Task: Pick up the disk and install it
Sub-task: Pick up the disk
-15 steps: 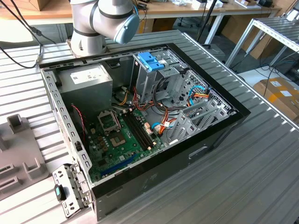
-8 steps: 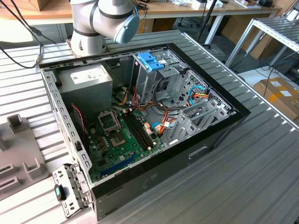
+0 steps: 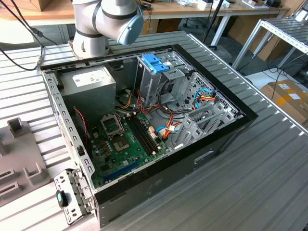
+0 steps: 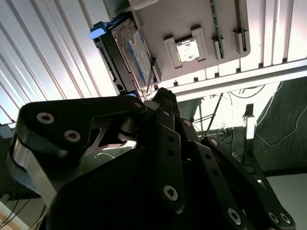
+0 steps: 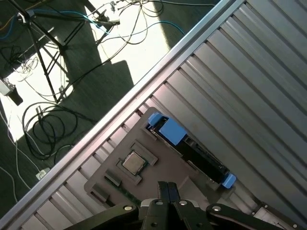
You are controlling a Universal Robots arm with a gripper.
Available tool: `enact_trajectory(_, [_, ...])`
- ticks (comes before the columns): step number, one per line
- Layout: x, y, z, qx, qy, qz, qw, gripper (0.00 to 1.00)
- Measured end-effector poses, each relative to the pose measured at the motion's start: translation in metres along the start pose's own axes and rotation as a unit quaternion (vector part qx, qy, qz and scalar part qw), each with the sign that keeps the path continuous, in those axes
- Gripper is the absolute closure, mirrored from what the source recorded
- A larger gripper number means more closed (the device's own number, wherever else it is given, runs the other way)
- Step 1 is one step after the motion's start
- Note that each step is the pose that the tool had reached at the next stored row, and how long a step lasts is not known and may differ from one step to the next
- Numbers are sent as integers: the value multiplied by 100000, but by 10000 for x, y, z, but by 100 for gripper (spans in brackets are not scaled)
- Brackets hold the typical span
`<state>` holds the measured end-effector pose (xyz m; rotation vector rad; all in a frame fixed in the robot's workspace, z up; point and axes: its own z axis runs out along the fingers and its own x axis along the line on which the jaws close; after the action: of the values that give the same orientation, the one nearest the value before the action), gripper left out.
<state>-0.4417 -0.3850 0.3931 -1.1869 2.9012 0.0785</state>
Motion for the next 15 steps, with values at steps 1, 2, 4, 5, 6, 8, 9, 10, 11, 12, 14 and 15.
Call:
enact_trajectory(1, [0,0,0,-3,3,-90,100000,89])
enact_trajectory(2, [0,0,0,-6,8,-181,100000,89])
enact_trajectory(4, [0,0,0,-16,23,-546,99999,89])
enact_trajectory(5, [0,0,0,-18,29,-661,99998,89])
enact_trajectory(6, [0,0,0,-21,35,-753,99997,89])
enact_trajectory(8, [0,0,0,-28,48,-1063,99994,89])
enact_trajectory(9, [0,0,0,-31,52,-1161,99993,89])
enact_trajectory(10, [0,0,0,-34,57,-1336,99991,89])
enact_trajectory(11, [0,0,0,-39,66,-1508,99989,89])
enact_trajectory(12, [0,0,0,-42,69,-1608,99987,89])
enact_trajectory(14, [0,0,0,-50,85,-2006,99980,89])
enact_trajectory(15, [0,0,0,-54,93,-2122,99977,89])
